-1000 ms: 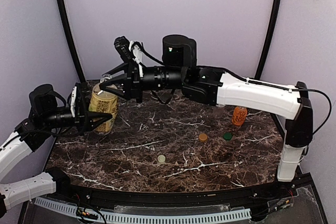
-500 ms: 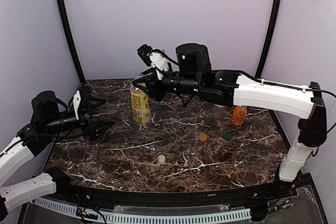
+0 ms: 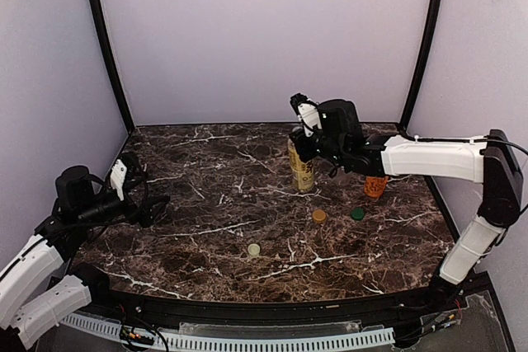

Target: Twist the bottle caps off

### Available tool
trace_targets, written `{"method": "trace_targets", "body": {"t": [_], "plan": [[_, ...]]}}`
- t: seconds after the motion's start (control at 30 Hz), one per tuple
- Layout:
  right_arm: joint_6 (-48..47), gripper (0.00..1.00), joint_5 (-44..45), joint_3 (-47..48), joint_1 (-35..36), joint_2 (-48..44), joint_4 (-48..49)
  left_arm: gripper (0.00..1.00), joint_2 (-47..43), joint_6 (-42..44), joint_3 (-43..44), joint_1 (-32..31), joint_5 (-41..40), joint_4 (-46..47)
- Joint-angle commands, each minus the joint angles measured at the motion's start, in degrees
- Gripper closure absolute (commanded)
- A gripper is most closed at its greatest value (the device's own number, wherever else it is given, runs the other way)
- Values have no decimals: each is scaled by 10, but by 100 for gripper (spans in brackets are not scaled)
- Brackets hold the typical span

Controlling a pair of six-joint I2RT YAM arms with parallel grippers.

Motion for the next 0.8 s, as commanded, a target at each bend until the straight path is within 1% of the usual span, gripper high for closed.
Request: {"method": "trace_targets", "body": {"t": [0.0,0.23,0.5,0.53,0.57,0.67,0.7,0.77], "plan": [[44,100,23,-22,-21,0,57,1,-18,-17,-26,20,-33,13],[78,100,17,-76,-34,-10,85,1,-23,-9,-37,25,-36,16],[97,100,22,-87,-35,-16,83,1,-23,-6,-37,25,-36,17],[100,93,22,-87,-35,-18,82,1,-23,-6,-38,26,-36,16],[99,84,21,-86,-35,-20,80,1,-23,-6,-38,26,-35,17],[97,49,13,-80,-35,-25,71,1,-23,-7,-39,26,-32,16],[96,45,12,-77,-35,-25,67,1,-23,-7,-39,27,-32,16],[93,40,9,-71,-35,-27,58,1,-23,-7,-39,27,-31,17]]}}
